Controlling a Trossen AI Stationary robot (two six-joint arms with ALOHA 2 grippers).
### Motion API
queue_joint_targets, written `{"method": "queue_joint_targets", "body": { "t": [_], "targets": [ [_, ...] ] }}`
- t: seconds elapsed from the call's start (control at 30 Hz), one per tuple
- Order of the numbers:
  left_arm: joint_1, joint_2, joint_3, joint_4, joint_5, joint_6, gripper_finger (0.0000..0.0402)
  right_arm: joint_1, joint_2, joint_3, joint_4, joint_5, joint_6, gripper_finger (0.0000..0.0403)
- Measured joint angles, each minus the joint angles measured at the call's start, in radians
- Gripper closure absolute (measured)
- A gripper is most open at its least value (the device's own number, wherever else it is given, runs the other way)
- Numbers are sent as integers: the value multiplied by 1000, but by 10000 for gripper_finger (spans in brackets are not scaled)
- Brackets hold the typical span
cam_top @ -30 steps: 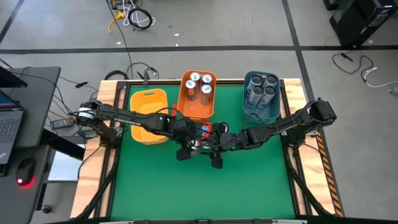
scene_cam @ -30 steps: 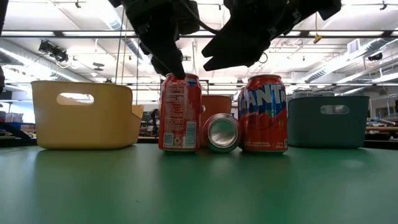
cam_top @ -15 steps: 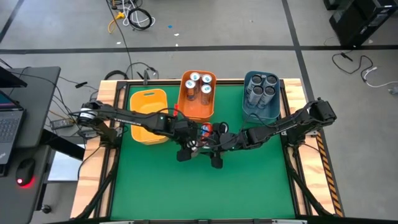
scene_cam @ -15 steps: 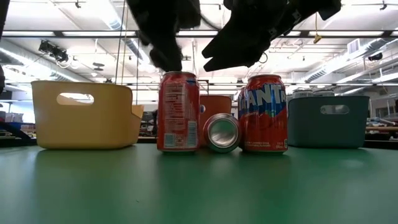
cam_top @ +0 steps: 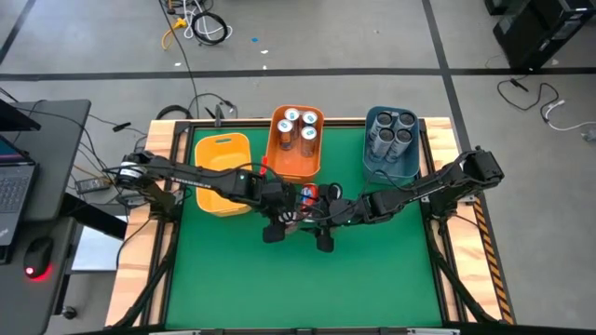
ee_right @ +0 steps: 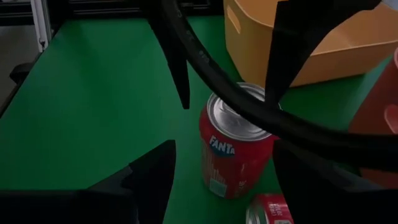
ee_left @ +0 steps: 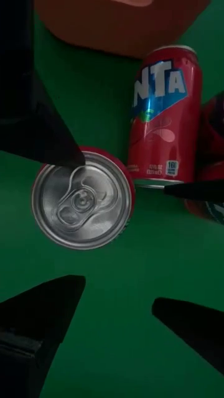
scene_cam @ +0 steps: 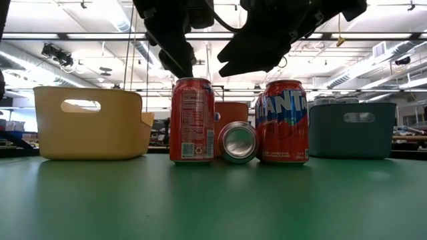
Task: Sort soda cans
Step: Put the orange soda can into the yellow bin
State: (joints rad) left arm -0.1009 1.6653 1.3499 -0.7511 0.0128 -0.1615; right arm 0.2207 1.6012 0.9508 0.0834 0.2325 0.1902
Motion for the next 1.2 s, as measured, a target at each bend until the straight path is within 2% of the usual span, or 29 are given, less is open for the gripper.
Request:
{"method": "queue_joint_targets", "body": {
  "t": [0.17, 0.37, 0.5, 0.63, 0.7, 0.77, 0.9, 1.0, 1.1, 1.2],
  "targets": [
    [0, 2, 2, -6, -11, 1, 107, 0, 0, 0, -1, 0, 1, 148],
    [-3, -1, 125, -183, 12, 24, 165, 0, 0, 0, -2, 0, 1, 148],
    [-17, -3, 202, -280, -12, 38, 221, 0, 0, 0, -4, 0, 0, 148],
    [-25, -3, 209, -304, -40, 47, 306, 0, 0, 0, -9, 0, 0, 148],
    [-24, -3, 200, -294, -9, 51, 363, 0, 0, 0, -10, 0, 0, 148],
    [-11, -3, 189, -283, 31, 51, 389, 0, 0, 0, -15, 0, -1, 148],
    [-2, -3, 160, -228, 55, 40, 392, 0, 0, 0, -19, 0, -2, 148],
    [-2, 8, 137, -223, 53, 76, 377, 0, 0, 0, -23, 0, -2, 148],
    [-2, 13, 123, -209, 53, 78, 340, 0, 0, 0, -25, 0, -2, 148],
    [-4, 16, 123, -173, 51, 79, 287, 0, 0, 0, -26, 0, -2, 148]
  ]
}}
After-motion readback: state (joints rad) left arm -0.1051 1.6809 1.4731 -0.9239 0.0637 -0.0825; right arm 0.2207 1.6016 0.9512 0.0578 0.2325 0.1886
